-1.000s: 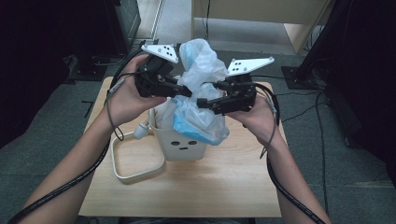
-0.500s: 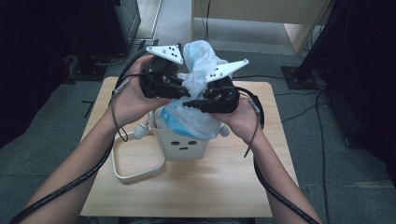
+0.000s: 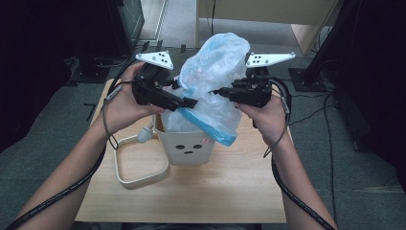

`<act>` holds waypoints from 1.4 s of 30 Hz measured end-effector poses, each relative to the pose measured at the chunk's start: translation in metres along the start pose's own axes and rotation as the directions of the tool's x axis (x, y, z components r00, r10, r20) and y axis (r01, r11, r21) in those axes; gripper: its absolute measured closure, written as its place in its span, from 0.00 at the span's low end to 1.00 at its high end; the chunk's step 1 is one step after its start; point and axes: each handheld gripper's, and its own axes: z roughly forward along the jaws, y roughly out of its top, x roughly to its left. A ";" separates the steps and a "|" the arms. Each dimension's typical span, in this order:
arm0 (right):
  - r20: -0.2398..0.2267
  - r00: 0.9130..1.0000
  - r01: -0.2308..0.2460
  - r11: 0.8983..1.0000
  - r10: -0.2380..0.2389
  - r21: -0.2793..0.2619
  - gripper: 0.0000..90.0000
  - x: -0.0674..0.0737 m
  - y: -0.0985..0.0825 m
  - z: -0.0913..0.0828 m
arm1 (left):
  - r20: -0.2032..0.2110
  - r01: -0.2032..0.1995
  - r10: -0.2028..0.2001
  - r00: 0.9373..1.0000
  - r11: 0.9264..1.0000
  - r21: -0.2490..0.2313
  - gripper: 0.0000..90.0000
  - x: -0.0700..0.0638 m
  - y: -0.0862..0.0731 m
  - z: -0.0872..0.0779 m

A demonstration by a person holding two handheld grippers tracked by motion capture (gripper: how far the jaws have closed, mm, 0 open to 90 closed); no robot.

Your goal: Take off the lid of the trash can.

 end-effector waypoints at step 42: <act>0.013 0.983 0.179 0.960 -0.185 0.214 0.79 0.017 -0.012 0.057 | 0.026 -0.060 0.059 0.998 0.997 0.045 0.98 -0.015 0.021 0.008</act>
